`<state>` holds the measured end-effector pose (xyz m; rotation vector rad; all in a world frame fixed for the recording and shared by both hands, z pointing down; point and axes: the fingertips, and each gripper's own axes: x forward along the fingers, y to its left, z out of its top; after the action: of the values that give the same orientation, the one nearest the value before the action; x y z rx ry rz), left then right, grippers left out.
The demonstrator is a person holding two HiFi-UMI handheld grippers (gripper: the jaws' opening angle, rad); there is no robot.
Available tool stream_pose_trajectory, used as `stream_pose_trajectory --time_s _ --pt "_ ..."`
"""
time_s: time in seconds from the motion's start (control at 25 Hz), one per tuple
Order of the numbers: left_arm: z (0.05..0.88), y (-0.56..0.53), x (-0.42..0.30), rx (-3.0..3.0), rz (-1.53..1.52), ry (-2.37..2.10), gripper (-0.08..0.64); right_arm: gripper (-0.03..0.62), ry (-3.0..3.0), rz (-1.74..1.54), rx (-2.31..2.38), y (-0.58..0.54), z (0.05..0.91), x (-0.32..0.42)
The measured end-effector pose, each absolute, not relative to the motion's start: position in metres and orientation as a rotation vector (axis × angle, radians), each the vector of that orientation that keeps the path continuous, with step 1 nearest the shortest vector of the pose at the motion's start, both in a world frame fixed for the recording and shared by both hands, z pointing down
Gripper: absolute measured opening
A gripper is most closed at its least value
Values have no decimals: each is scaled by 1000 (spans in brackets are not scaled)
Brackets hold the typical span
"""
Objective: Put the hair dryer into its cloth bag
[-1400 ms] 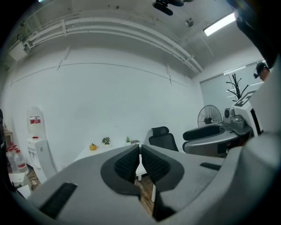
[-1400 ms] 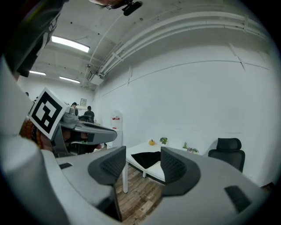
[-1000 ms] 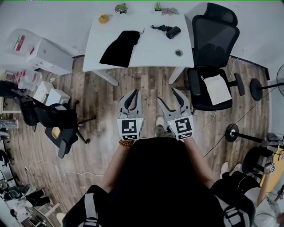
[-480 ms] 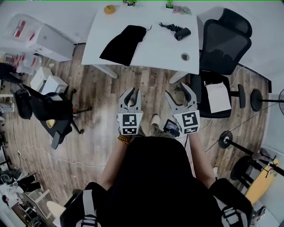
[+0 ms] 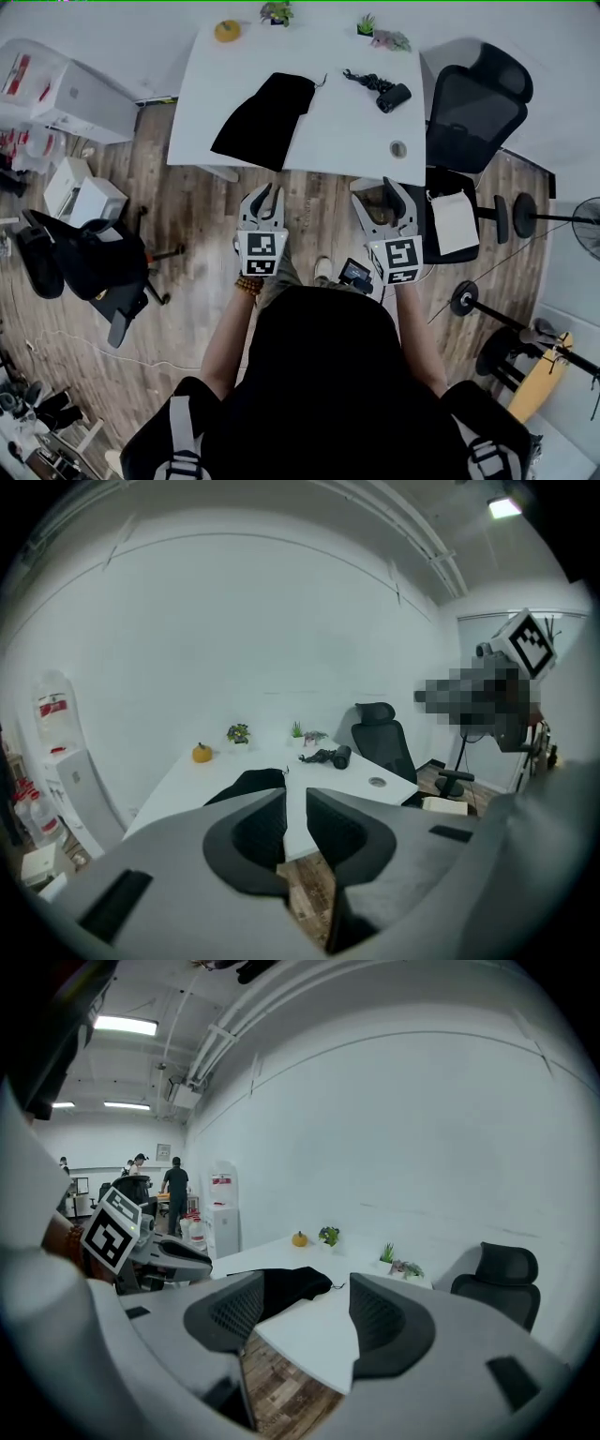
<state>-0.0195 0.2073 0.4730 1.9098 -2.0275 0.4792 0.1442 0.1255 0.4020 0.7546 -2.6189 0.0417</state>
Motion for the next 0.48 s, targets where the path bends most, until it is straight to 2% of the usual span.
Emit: stream_pose_trajectory --time_s 0.24,0.48 --pt "466 169 -106 1954 475 -2019 68 278 -2620 1 742 85 388 55" --pt "503 168 -158 1941 440 -1840 100 278 -2583 -14 748 64 389 -13"
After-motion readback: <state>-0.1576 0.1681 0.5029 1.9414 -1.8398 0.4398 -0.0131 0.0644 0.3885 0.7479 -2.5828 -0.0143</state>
